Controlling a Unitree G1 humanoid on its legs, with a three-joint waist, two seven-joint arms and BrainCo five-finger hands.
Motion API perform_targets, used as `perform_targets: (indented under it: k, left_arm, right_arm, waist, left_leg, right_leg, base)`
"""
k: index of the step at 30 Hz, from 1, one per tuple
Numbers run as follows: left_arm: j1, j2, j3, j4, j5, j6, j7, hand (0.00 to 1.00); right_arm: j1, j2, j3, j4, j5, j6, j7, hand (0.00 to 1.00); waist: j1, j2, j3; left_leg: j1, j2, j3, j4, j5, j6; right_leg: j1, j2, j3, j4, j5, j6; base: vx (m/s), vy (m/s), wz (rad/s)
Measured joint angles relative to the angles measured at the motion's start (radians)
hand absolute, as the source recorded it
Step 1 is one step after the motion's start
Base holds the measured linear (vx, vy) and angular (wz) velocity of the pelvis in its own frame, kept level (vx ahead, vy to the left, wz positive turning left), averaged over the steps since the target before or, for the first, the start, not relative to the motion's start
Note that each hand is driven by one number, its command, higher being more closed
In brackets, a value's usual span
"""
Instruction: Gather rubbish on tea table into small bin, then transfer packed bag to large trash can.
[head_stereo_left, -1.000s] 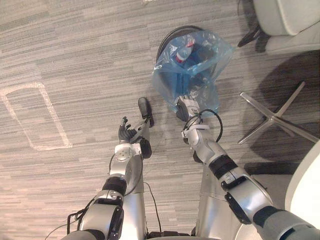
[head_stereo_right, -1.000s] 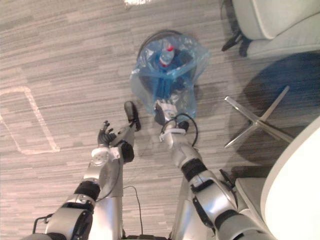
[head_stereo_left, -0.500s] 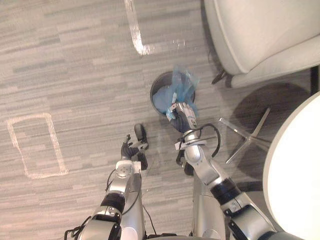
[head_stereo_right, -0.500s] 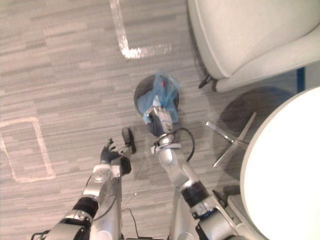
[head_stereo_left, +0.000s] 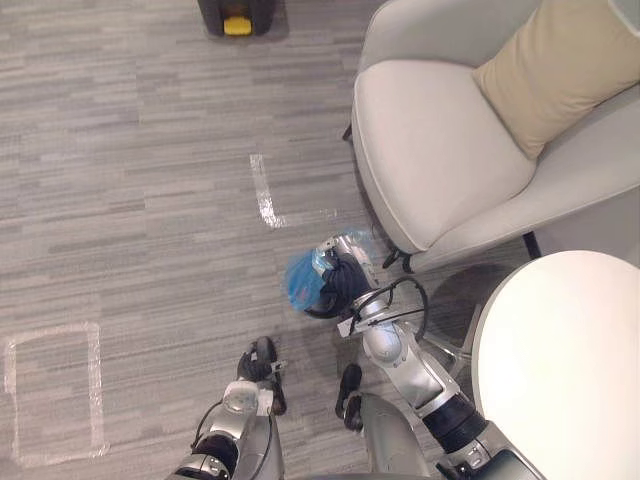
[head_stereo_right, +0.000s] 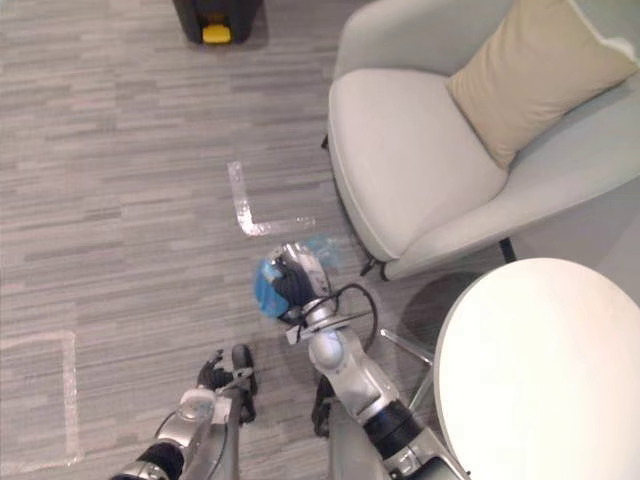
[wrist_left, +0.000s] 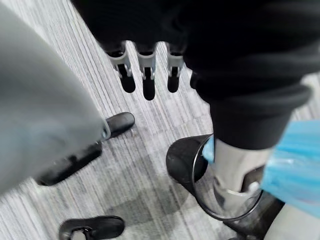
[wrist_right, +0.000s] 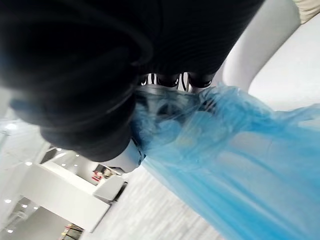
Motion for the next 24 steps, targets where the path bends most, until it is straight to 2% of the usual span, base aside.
perform_targets:
  k: [3, 5, 8, 11, 15, 16, 17, 18, 21, 24]
  left_arm:
    - [0.017, 0.003, -0.014, -0.005, 0.000, 0.000, 0.000, 0.00]
    - [0.024, 0.017, -0.036, -0.065, -0.001, -0.001, 0.001, 0.00]
    - [0.051, 0.028, -0.061, -0.169, -0.001, -0.006, 0.002, 0.00]
    - [0.069, 0.036, -0.090, -0.331, -0.003, -0.013, 0.002, 0.00]
    - [0.140, 0.069, -0.121, -0.601, -0.017, -0.048, -0.001, 0.00]
    - [0.194, 0.081, -0.112, -0.729, -0.125, -0.045, -0.034, 0.00]
    - [0.210, 0.084, -0.108, -0.760, -0.149, -0.047, -0.048, 0.00]
    - [0.235, 0.096, -0.107, -0.811, -0.130, -0.075, -0.063, 0.00]
    - [0.225, 0.123, -0.111, -0.793, -0.090, -0.096, -0.078, 0.00]
    - [0.196, 0.145, -0.128, -0.784, -0.080, -0.103, -0.080, 0.00]
  right_arm:
    - [0.041, 0.000, -0.001, 0.000, 0.036, -0.004, 0.032, 1.00]
    - [0.063, -0.009, 0.001, -0.001, 0.055, -0.008, 0.057, 1.00]
    - [0.069, -0.040, 0.020, -0.009, 0.083, -0.010, 0.082, 1.00]
    - [0.083, -0.096, 0.031, -0.055, 0.112, -0.021, 0.112, 1.00]
    - [0.083, -0.146, 0.041, -0.114, 0.156, -0.031, 0.148, 1.00]
    - [0.084, -0.155, 0.033, -0.134, 0.181, -0.033, 0.157, 1.00]
    - [0.084, -0.160, 0.027, -0.138, 0.191, -0.033, 0.161, 1.00]
    - [0.084, -0.174, 0.009, -0.152, 0.196, -0.030, 0.171, 1.00]
    - [0.078, -0.205, -0.002, -0.171, 0.246, -0.041, 0.179, 1.00]
    - [0.079, -0.211, -0.002, -0.196, 0.289, -0.053, 0.186, 1.00]
  waist:
    - [-0.010, 0.003, -0.045]
    - [-0.011, 0.008, -0.073]
    - [-0.008, 0.015, -0.088]
    - [-0.013, 0.028, -0.106]
    - [-0.014, 0.038, -0.129]
    - [-0.015, 0.042, -0.143]
    - [-0.014, 0.044, -0.146]
    - [-0.013, 0.051, -0.150]
    - [-0.008, 0.068, -0.163]
    - [-0.013, 0.070, -0.170]
  left_leg:
    - [0.077, -0.022, 0.003, -0.102, 0.042, -0.011]
    - [0.141, -0.033, 0.007, -0.186, 0.077, -0.019]
    - [0.203, -0.039, 0.027, -0.252, 0.095, -0.024]
    - [0.220, -0.043, 0.029, -0.261, 0.096, -0.025]
    - [0.236, -0.047, 0.029, -0.261, 0.096, -0.025]
    - [0.236, -0.050, 0.027, -0.260, 0.096, -0.025]
    - [0.237, -0.051, 0.025, -0.260, 0.096, -0.025]
    - [0.239, -0.052, 0.023, -0.261, 0.096, -0.025]
    - [0.239, -0.050, 0.025, -0.261, 0.096, -0.025]
    - [0.244, -0.047, 0.028, -0.261, 0.097, -0.024]
  right_leg:
    - [0.054, 0.004, 0.010, -0.064, 0.023, 0.006]
    - [0.084, 0.008, 0.020, -0.090, 0.031, 0.006]
    - [0.107, 0.013, 0.040, -0.100, 0.031, 0.008]
    - [0.124, 0.013, 0.050, -0.118, 0.034, 0.014]
    - [0.147, 0.016, 0.054, -0.136, 0.046, 0.014]
    - [0.151, 0.019, 0.054, -0.143, 0.049, 0.014]
    - [0.154, 0.019, 0.053, -0.146, 0.050, 0.015]
    - [0.157, 0.018, 0.052, -0.147, 0.051, 0.015]
    - [0.160, 0.020, 0.056, -0.159, 0.059, 0.014]
    - [0.163, 0.024, 0.066, -0.165, 0.068, 0.012]
  base:
    - [0.06, 0.013, -0.10]
    - [0.04, 0.015, -0.14]
    - [0.00, 0.037, -0.22]
    - [0.02, 0.040, -0.06]
    - [0.06, 0.012, -0.03]
    - [0.06, 0.000, -0.02]
    - [0.07, 0.000, 0.02]
    - [0.05, 0.004, 0.03]
    - [0.02, 0.009, -0.04]
    - [0.00, 0.006, -0.11]
